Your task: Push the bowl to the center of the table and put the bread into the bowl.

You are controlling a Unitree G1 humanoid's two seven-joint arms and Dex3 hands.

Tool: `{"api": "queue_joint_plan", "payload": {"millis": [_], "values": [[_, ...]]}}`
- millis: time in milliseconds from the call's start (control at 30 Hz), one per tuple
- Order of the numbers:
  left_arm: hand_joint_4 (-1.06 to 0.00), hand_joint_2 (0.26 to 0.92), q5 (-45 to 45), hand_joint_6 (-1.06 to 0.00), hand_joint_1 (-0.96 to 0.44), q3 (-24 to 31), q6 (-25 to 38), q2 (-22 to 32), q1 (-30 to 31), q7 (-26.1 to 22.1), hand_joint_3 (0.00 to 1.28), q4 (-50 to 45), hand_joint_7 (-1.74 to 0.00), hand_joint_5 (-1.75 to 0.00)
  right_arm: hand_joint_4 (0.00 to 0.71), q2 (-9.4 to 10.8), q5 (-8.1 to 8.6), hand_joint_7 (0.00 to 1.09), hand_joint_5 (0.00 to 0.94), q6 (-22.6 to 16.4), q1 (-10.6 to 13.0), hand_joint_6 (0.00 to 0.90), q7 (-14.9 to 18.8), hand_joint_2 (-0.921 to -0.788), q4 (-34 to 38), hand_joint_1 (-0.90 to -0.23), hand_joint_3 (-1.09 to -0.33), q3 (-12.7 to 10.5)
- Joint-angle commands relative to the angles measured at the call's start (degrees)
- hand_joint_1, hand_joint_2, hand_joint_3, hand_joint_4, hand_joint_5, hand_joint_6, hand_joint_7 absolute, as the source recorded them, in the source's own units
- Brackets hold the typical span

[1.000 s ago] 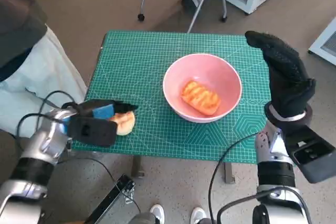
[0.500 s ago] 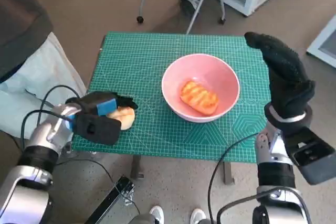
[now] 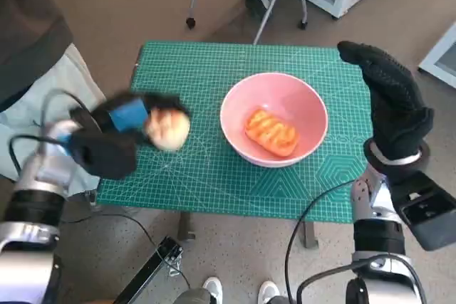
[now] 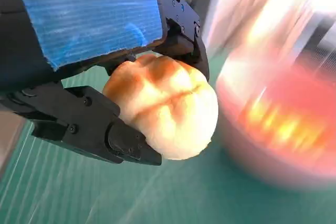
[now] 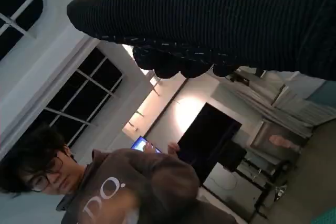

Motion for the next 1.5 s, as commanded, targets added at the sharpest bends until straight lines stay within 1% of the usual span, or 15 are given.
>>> {"api": "queue_joint_plan", "payload": {"millis": [33,167,267,400,500,600,633,667,733,767,867,1000,1133,1333,1500], "values": [[-0.62,0.909,0.77,-0.70,0.00,-0.29,-0.20,-2.89,-5.33,1.25,0.09,-2.74,-1.13,-1.21,0.354,0.24,-0.93,0.83,0.004,0.08,0.13,0.010,-0.49,-0.921,1.26,-0.578,-0.656,0.06],[-0.63,0.910,2.22,-0.71,0.00,-1.58,1.92,-5.82,-8.77,2.01,0.07,-4.33,-1.13,-1.18,0.355,0.26,-1.30,0.83,0.005,-0.23,-0.40,0.012,-0.61,-0.921,2.32,-0.580,-0.653,-0.04],[-0.64,0.910,3.61,-0.72,0.00,-2.66,1.82,-8.29,-10.88,3.25,0.06,-3.99,-1.12,-1.17,0.356,0.41,-1.54,0.83,0.005,-0.16,-0.68,0.014,-0.84,-0.921,2.63,-0.576,-0.651,-0.03],[-0.65,0.909,5.47,-0.74,0.00,-4.25,-1.05,-11.85,-13.33,6.11,0.06,0.85,-1.11,-1.16,0.356,0.70,-1.46,0.82,0.005,-0.02,-0.79,0.016,-0.94,-0.921,2.77,-0.572,-0.651,0.10],[-0.63,0.917,6.13,-0.71,0.00,-5.35,-2.31,-14.71,-14.71,7.43,0.06,6.21,-1.14,-1.17,0.357,0.80,-1.77,0.82,0.005,-0.24,-0.78,0.019,-1.11,-0.921,2.90,-0.573,-0.649,0.13],[-0.56,0.919,6.03,-0.55,0.00,-6.51,-1.97,-16.78,-15.50,6.21,0.16,10.78,-1.28,-1.26,0.358,0.87,-2.08,0.81,0.005,-0.25,-0.73,0.021,-1.33,-0.921,2.89,-0.573,-0.648,0.08],[-0.50,0.920,6.16,-0.46,0.00,-7.19,-1.29,-17.33,-15.70,5.04,0.22,11.97,-1.37,-1.32,0.358,0.86,-2.14,0.81,0.005,-0.11,-0.61,0.022,-1.43,-0.921,2.65,-0.573,-0.648,0.10],[-0.42,0.893,6.27,-0.38,-0.02,-7.67,-0.90,-17.69,-15.91,4.26,0.23,12.89,-1.27,-1.20,0.358,0.87,-2.20,0.81,0.005,-0.02,-0.54,0.023,-1.54,-0.921,2.50,-0.573,-0.648,0.12],[-0.31,0.844,6.28,-0.22,-0.06,-8.53,-0.36,-18.41,-16.45,2.02,0.20,14.75,-0.87,-0.66,0.358,0.87,-2.30,0.81,0.004,0.21,-0.22,0.024,-1.82,-0.921,1.83,-0.575,-0.648,0.18],[-0.28,0.835,5.95,-0.17,-0.07,-8.67,-0.79,-18.80,-16.62,1.08,0.17,15.81,-0.75,-0.46,0.358,0.83,-2.36,0.81,0.004,0.28,0.01,0.024,-1.98,-0.921,1.42,-0.577,-0.648,0.19],[-0.22,0.816,5.58,-0.10,-0.09,-8.80,-1.12,-19.25,-16.83,-0.62,0.12,17.07,-0.61,-0.20,0.357,0.62,-2.45,0.81,0.004,0.47,0.51,0.025,-2.33,-0.921,0.61,-0.579,-0.649,0.21],[-0.13,0.808,5.20,-0.03,-0.15,-8.66,2.26,-19.35,-16.53,-2.95,0.09,15.89,-0.53,-0.07,0.357,0.20,-2.22,0.81,0.003,0.93,0.81,0.024,-2.43,-0.921,0.01,-0.582,-0.650,0.07],[-0.08,0.814,4.76,-0.01,-0.24,-7.92,3.28,-19.57,-15.36,-2.42,0.08,14.40,-0.47,-0.01,0.356,-0.02,-2.21,0.81,0.003,1.07,0.75,0.024,-2.45,-0.921,0.20,-0.585,-0.651,-0.07],[-0.05,0.839,1.60,0.00,-0.40,-5.42,1.19,-19.86,-14.30,-2.79,0.07,14.79,-0.44,0.00,0.358,-0.31,-2.80,0.81,0.003,0.96,0.51,0.022,-3.08,-0.921,0.61,-0.589,-0.652,-0.32],[-0.06,0.886,-3.42,-0.01,-0.53,-2.26,0.65,-20.32,-13.82,-4.83,0.04,15.15,-0.47,0.00,0.359,-0.24,-2.28,0.82,0.004,1.73,0.24,0.021,-3.41,-0.921,0.45,-0.585,-0.652,-0.33]]}}
